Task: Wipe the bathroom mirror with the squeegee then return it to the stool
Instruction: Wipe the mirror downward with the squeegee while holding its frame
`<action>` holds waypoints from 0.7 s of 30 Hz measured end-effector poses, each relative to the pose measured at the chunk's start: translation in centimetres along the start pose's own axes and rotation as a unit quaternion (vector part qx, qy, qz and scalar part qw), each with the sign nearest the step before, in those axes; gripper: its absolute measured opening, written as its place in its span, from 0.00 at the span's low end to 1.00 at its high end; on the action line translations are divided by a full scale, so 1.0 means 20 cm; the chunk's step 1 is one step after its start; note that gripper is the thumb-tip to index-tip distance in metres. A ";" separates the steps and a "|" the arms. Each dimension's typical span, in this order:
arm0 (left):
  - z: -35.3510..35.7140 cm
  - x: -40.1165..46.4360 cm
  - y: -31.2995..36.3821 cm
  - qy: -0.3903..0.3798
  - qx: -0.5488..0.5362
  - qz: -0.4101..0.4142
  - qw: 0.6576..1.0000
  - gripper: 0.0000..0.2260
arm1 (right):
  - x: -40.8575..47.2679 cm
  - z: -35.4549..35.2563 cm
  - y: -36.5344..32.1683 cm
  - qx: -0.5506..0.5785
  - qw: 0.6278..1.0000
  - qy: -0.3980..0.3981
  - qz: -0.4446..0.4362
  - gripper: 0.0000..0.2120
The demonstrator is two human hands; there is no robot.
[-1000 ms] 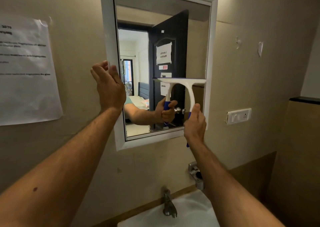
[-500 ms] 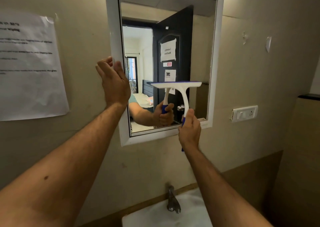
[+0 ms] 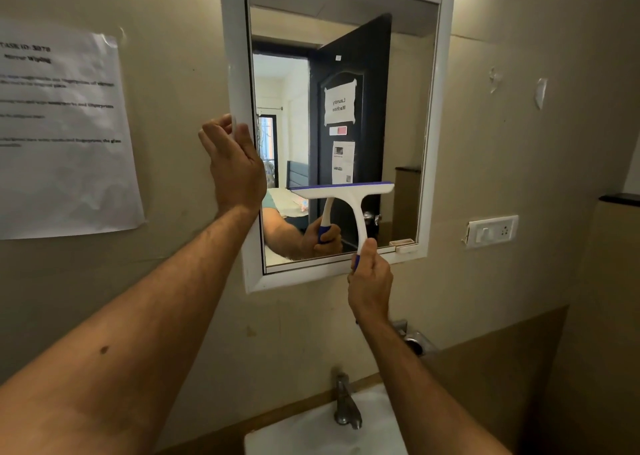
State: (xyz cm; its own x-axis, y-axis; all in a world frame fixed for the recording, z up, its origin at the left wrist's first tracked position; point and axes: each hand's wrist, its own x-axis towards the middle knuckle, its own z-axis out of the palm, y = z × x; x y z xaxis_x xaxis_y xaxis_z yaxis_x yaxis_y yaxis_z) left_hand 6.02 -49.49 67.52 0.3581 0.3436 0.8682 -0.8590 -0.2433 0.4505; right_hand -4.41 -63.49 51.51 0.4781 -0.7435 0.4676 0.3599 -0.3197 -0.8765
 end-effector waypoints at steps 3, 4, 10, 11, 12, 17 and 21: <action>0.00 0.02 0.00 -0.002 -0.005 0.004 1.000 0.16 | 0.02 0.00 -0.01 -0.009 1.000 0.000 -0.010 0.23; 0.01 0.02 0.00 -0.002 -0.006 0.003 1.000 0.16 | 0.01 -0.01 0.01 -0.014 1.000 -0.001 -0.009 0.24; 0.02 0.02 0.01 0.002 -0.009 0.007 1.000 0.16 | -0.10 -0.02 0.13 -0.001 1.000 0.002 0.023 0.26; 0.01 0.02 0.00 0.003 -0.007 0.006 1.000 0.16 | -0.11 -0.01 0.12 0.001 1.000 0.003 0.024 0.25; 0.01 0.01 0.00 0.005 -0.006 0.005 1.000 0.16 | -0.11 0.00 0.11 0.001 1.000 0.005 0.024 0.24; 0.01 0.01 0.00 0.010 -0.004 0.005 1.000 0.16 | -0.05 -0.01 0.04 -0.011 1.000 0.009 0.000 0.23; 0.01 0.00 0.02 0.010 -0.003 0.007 1.000 0.16 | -0.08 -0.03 0.07 -0.019 1.000 0.001 -0.004 0.23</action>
State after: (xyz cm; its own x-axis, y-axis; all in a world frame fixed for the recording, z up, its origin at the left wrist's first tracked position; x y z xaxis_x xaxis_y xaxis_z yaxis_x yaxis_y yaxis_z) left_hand 5.87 -49.81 67.74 0.3379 0.3583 0.8703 -0.8662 -0.2432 0.4364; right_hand -5.10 -63.14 49.48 0.4743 -0.7420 0.4738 0.3327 -0.3472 -0.8768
